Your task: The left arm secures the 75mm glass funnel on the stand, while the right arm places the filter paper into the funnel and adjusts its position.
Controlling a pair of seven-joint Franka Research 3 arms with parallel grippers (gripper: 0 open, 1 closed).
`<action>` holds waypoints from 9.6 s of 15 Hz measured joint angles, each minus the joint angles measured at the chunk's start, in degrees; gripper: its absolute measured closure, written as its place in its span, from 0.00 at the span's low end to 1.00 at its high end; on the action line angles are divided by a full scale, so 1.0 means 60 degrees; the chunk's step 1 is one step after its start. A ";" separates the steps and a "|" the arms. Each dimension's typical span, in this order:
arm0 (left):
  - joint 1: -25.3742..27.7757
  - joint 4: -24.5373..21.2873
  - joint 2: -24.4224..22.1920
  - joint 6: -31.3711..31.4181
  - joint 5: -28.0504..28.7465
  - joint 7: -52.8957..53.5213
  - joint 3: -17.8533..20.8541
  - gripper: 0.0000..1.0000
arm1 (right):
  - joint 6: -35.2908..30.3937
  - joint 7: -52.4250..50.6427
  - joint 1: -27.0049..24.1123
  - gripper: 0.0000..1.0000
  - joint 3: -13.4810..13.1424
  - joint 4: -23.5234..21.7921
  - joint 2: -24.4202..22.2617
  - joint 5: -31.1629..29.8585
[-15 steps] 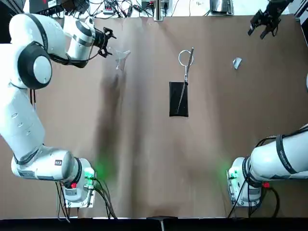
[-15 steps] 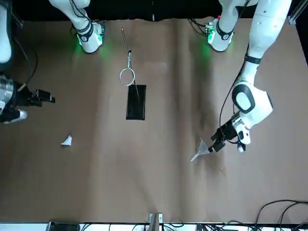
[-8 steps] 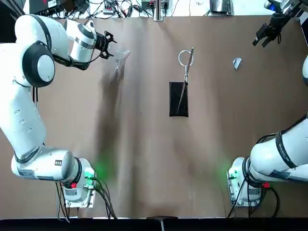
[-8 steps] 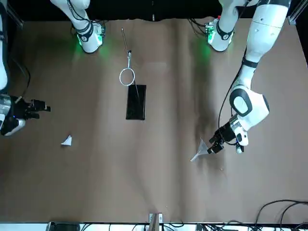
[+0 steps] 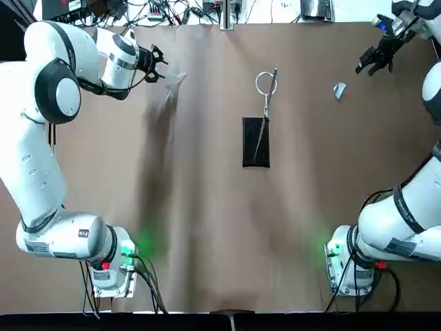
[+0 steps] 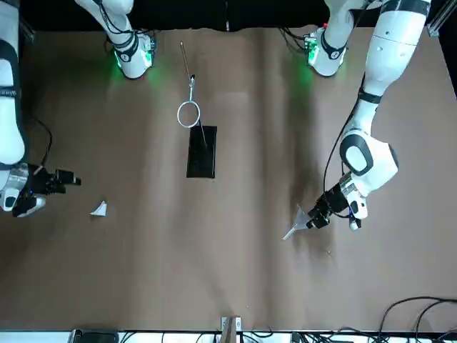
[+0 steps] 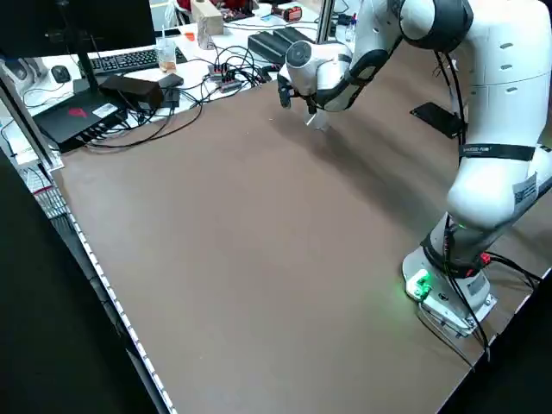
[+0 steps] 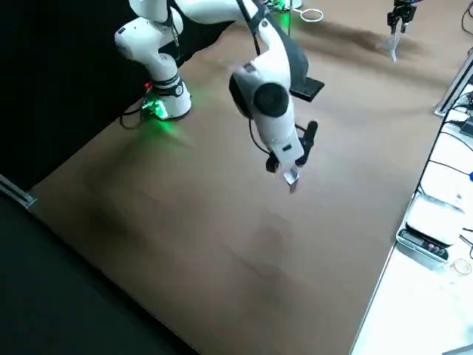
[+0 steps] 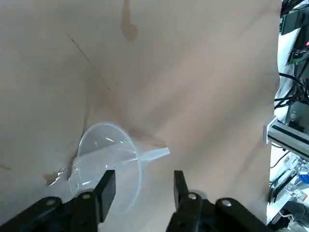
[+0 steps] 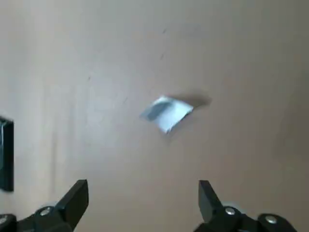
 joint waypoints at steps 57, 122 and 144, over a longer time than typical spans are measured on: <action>-0.1973 0.2761 -0.3474 -0.6661 0.3776 -1.3270 -0.0018 0.97 | 0.0348 -1.0591 -0.0904 0.99 -0.0093 0.0364 0.2695 0.4929; -0.1797 0.3147 -0.3388 -0.8659 0.1025 -0.8004 -0.0307 0.98 | -0.5762 0.0716 0.1670 0.99 -0.0443 0.2183 -0.1510 -0.1437; -0.1769 0.3550 -0.3390 -0.9269 0.3797 0.5644 -0.0261 0.98 | -0.5764 0.0715 0.1554 0.99 -0.0450 0.2180 -0.1510 -0.1441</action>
